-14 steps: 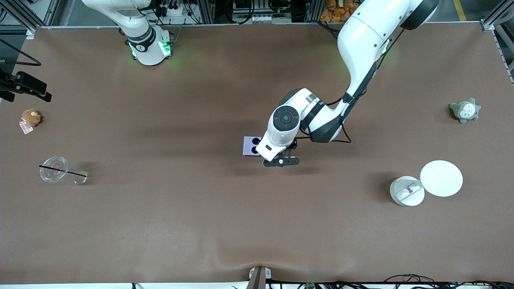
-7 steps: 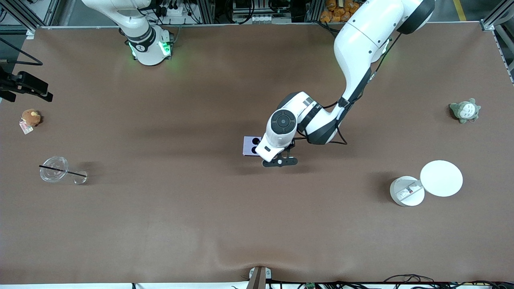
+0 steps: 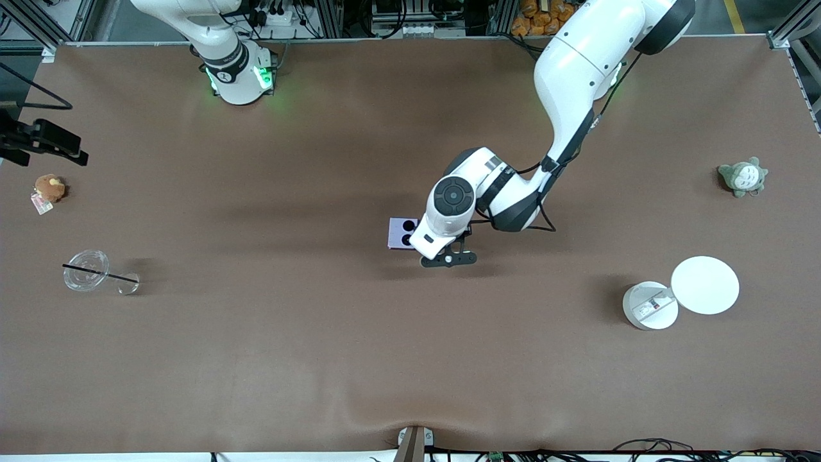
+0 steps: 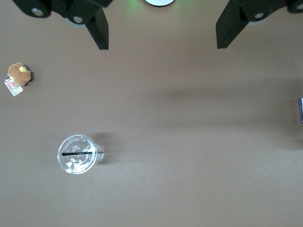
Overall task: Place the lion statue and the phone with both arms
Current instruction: 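Lower the left gripper and close it on the lion figurine, then carry the lion toward the lamp while the right gripper reaches the phone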
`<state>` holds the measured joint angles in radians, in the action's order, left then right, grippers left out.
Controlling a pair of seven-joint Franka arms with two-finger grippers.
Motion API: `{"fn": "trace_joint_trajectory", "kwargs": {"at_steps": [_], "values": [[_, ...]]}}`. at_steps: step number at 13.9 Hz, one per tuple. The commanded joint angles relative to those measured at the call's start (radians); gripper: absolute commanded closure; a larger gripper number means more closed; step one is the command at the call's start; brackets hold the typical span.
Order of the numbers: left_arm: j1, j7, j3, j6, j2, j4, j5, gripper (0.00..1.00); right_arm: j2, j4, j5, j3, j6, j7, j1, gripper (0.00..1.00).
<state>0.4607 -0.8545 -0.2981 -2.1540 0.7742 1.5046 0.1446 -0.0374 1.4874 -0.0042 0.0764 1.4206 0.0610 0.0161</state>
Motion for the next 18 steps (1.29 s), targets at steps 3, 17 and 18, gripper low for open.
{"fn": "trace_joint_trajectory", "kwargs": {"at_steps": [3, 17, 18], "values": [[-0.091, 0.040, 0.002, 0.130, -0.079, 0.011, 0.026, 1.00, -0.056, -0.016, -0.005, -0.009, -0.017, 0.008, 0.004, 0.00], [-0.425, 0.452, 0.001, 0.146, -0.088, 0.002, 0.076, 1.00, -0.262, 0.025, 0.156, -0.009, 0.176, -0.280, 0.370, 0.00], [-0.444, 0.492, 0.002, 0.146, -0.084, 0.002, 0.076, 1.00, -0.262, 0.062, 0.158, -0.009, 0.222, -0.280, 0.389, 0.00]]}}
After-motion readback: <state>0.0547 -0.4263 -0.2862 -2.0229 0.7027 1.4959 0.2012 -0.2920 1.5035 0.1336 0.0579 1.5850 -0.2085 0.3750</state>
